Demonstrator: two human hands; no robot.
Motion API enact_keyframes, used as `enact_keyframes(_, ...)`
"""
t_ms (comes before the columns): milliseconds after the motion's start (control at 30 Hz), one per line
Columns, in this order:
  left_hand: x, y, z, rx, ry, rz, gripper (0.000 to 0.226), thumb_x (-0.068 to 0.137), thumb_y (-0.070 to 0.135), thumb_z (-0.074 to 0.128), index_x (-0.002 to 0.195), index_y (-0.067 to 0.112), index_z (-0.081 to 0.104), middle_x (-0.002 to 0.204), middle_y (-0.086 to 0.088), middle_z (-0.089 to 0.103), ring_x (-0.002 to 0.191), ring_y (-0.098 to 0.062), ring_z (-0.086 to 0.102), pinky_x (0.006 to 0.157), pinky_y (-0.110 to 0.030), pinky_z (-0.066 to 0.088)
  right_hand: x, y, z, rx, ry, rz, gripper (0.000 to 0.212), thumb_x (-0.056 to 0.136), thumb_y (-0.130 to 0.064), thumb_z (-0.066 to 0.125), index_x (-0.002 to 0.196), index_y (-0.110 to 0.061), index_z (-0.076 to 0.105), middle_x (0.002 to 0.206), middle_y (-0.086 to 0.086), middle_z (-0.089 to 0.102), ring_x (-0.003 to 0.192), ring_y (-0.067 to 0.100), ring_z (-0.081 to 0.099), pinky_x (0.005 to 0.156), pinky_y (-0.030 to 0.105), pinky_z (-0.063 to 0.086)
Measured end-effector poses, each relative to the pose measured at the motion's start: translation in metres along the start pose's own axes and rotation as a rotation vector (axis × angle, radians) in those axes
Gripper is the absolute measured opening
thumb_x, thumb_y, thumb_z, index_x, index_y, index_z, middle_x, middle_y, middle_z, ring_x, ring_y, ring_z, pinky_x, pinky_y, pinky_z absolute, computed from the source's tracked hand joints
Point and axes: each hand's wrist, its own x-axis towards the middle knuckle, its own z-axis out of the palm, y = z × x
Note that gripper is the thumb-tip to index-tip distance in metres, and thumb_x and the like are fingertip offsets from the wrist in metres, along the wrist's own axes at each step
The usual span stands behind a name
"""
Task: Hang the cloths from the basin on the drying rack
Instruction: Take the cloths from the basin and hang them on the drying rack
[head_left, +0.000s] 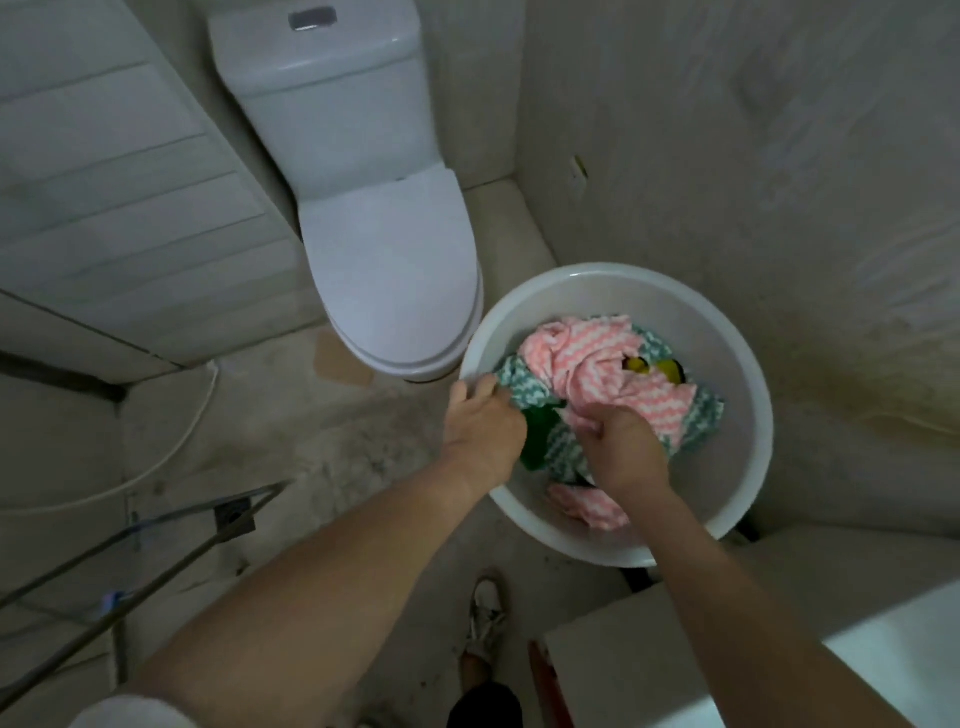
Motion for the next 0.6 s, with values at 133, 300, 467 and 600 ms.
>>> enact_keyframes(133, 0.0, -0.017, -0.008, -0.891, 0.333, -0.213, 0.016, 0.082, 0.015, 0.064, 0.093, 0.025, 0.069, 0.096, 0.004, 0.07, 0.095, -0.016, 0.061, 0.084, -0.032, 0.047, -0.005, -0.006, -0.033, 0.754, 0.009, 0.243, 0.006, 0.093, -0.023, 0.056, 0.099, -0.024, 0.057, 0.078, -0.001, 0.057, 0.073, 0.016, 0.052, 0.071, 0.033, 0.038)
enact_keyframes(300, -0.011, -0.03, -0.029, -1.848, 0.373, -0.496, 0.019, 0.095, 0.004, 0.045, 0.091, 0.018, 0.057, 0.082, -0.007, 0.063, 0.071, -0.017, 0.06, 0.068, -0.033, 0.051, -0.014, -0.016, -0.066, 1.506, -0.114, 0.408, 0.014, 0.094, -0.018, 0.049, 0.107, -0.016, 0.054, 0.095, 0.002, 0.057, 0.086, 0.016, 0.055, 0.067, 0.028, 0.049)
enact_keyframes(467, -0.018, -0.026, -0.038, -1.904, 0.315, -0.341, 0.012, 0.095, 0.015, 0.053, 0.09, 0.02, 0.062, 0.088, -0.004, 0.064, 0.081, -0.017, 0.059, 0.074, -0.031, 0.049, -0.019, -0.033, -0.077, 1.882, -0.27, 0.3, 0.027, 0.083, -0.012, 0.065, 0.108, -0.004, 0.058, 0.113, 0.012, 0.06, 0.095, 0.02, 0.065, 0.072, 0.026, 0.057)
enact_keyframes(600, -0.016, -0.006, -0.04, -1.668, 0.167, -0.06, 0.032, 0.077, 0.038, 0.068, 0.107, 0.026, 0.065, 0.109, 0.019, 0.065, 0.105, 0.005, 0.058, 0.086, -0.014, 0.048, -0.022, -0.052, -0.079, 1.638, -0.327, 0.231, 0.014, 0.082, 0.003, 0.06, 0.094, -0.002, 0.059, 0.078, 0.01, 0.064, 0.054, 0.011, 0.054, 0.042, 0.018, 0.042)
